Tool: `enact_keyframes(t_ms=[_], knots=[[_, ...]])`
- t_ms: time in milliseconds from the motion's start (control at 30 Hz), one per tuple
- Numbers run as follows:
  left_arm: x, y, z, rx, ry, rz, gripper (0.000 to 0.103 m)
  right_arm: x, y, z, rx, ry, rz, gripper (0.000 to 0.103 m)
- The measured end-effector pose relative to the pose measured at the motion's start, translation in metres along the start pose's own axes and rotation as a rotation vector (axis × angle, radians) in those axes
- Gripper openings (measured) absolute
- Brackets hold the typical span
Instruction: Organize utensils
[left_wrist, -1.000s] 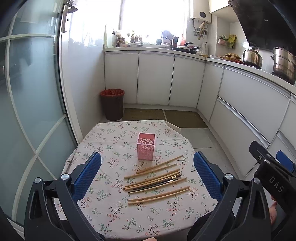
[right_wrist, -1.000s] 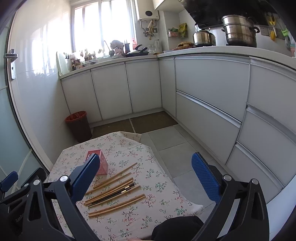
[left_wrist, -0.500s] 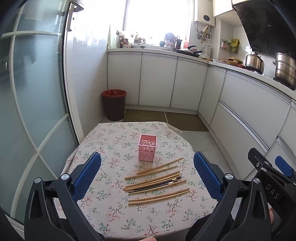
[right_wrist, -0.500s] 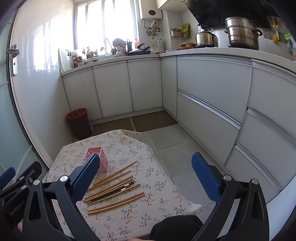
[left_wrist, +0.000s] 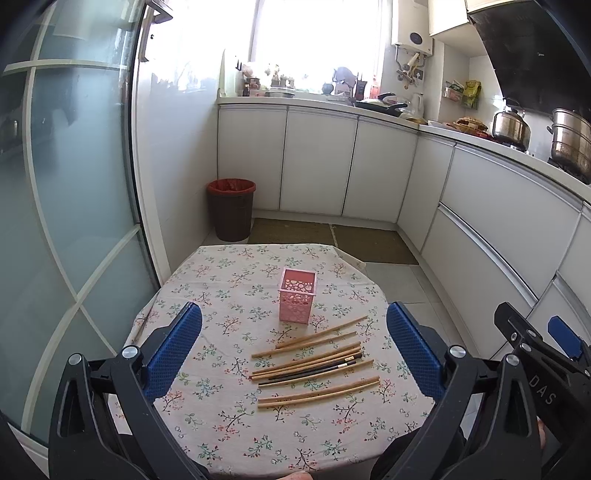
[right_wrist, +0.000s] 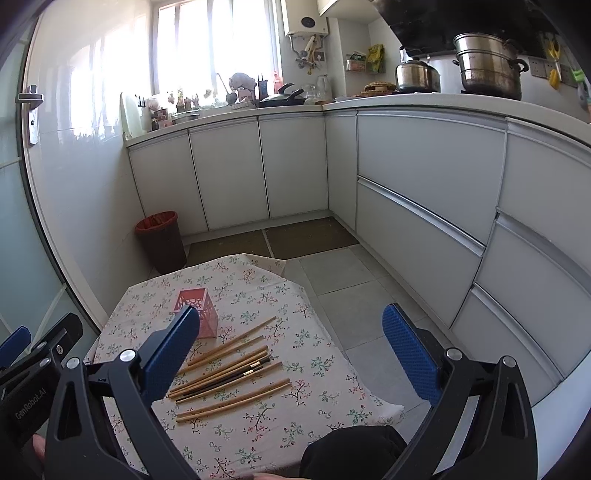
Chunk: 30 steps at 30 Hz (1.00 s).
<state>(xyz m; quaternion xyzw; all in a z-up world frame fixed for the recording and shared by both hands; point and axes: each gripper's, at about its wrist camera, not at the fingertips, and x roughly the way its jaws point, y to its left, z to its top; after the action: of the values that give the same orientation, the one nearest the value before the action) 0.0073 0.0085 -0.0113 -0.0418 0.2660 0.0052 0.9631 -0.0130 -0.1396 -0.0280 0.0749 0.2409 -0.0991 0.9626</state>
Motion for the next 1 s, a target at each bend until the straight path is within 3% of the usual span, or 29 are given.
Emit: enact_keyframes(t_ms=[1000], knots=[[0.0021, 0.0076, -0.0018, -0.008, 0.009, 0.008, 0.096, 0.0025, 0.0018, -0.0054, -0.011, 0.026, 0.014, 0.097]])
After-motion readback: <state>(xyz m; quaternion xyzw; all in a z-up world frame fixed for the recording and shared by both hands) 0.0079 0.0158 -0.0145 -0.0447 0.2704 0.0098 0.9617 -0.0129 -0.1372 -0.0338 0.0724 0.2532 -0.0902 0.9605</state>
